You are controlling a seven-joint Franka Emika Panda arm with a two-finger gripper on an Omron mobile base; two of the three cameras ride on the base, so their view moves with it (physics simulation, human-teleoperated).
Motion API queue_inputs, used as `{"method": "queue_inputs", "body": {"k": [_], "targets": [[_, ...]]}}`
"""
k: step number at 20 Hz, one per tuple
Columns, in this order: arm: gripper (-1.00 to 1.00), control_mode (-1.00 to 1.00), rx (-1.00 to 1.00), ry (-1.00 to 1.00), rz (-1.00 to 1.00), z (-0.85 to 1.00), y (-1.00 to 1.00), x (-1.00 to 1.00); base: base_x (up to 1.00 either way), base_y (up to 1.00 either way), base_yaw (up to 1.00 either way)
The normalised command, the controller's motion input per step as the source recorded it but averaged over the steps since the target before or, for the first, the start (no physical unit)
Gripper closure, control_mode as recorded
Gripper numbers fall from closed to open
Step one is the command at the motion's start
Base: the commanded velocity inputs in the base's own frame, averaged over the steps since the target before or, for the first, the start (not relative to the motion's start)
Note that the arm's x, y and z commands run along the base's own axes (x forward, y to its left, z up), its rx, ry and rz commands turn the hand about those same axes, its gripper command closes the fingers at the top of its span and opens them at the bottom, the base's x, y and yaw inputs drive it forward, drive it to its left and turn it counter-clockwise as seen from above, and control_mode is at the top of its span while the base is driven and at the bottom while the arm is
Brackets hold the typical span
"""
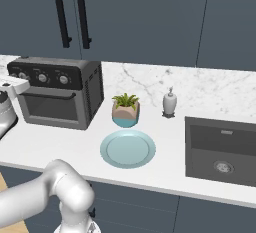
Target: Pick up the kebab skewer and baguette bread, and place them inside the toaster oven. Close the toaster oven door and start by setting the timer.
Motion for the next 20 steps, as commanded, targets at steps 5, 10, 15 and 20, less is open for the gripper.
{"method": "queue_inputs", "body": {"k": [5,10,15,20], "targets": [[-1.0,-1.0,0.0,0.0,0.0,-0.01,0.06,0.0,0.0,0.0,0.0],[-1.0,-1.0,0.0,0.0,0.02,-0.03,0.01,0.08,0.0,0.0,0.0],[-1.0,-1.0,0.0,0.0,0.02,0.0,0.0,0.0,0.0,0.0,0.0],[-1.0,-1.0,0.0,0.0,0.01,0.0,0.0,0.0,0.0,0.0,0.0]]}}
